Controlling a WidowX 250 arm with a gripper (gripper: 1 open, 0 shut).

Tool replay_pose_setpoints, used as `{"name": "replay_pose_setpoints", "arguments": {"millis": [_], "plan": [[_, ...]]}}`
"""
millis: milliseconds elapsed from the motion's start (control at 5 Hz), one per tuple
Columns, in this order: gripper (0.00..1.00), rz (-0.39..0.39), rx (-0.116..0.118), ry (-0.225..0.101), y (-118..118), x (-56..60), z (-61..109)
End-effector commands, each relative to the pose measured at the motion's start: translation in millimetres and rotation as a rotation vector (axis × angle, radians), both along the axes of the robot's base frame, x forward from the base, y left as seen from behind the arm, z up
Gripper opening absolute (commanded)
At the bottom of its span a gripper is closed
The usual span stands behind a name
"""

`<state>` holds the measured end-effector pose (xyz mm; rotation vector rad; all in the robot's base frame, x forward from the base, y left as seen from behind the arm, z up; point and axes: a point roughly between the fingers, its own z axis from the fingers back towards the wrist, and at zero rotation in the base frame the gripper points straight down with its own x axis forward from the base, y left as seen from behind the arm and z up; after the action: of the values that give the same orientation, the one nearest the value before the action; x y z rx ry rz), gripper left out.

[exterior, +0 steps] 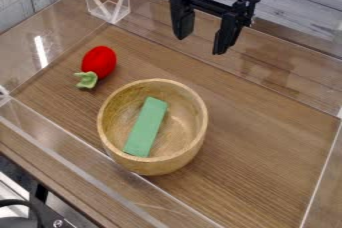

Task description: Move the red object to the right side of the table

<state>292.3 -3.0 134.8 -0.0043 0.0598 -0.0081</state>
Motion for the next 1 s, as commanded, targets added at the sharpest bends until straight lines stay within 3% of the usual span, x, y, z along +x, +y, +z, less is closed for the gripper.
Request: {"name": "replay_pose_setpoints", "arguments": {"millis": [0, 200, 400, 600, 800], "plan": [[1.0, 0.035, -0.003, 0.029, 8.1, -10.7, -11.1], [1.0, 0.073, -0.003, 0.011, 35.9, -19.7, -21.4], [1.0, 0.092, 0.006, -0.033, 71.0, -26.1, -24.8], [1.0, 0.137, 0.02, -0.077, 108.4, -20.7, -27.0], [1.0, 0.187, 0.031, -0.101, 140.8, -13.5, -31.8]]}}
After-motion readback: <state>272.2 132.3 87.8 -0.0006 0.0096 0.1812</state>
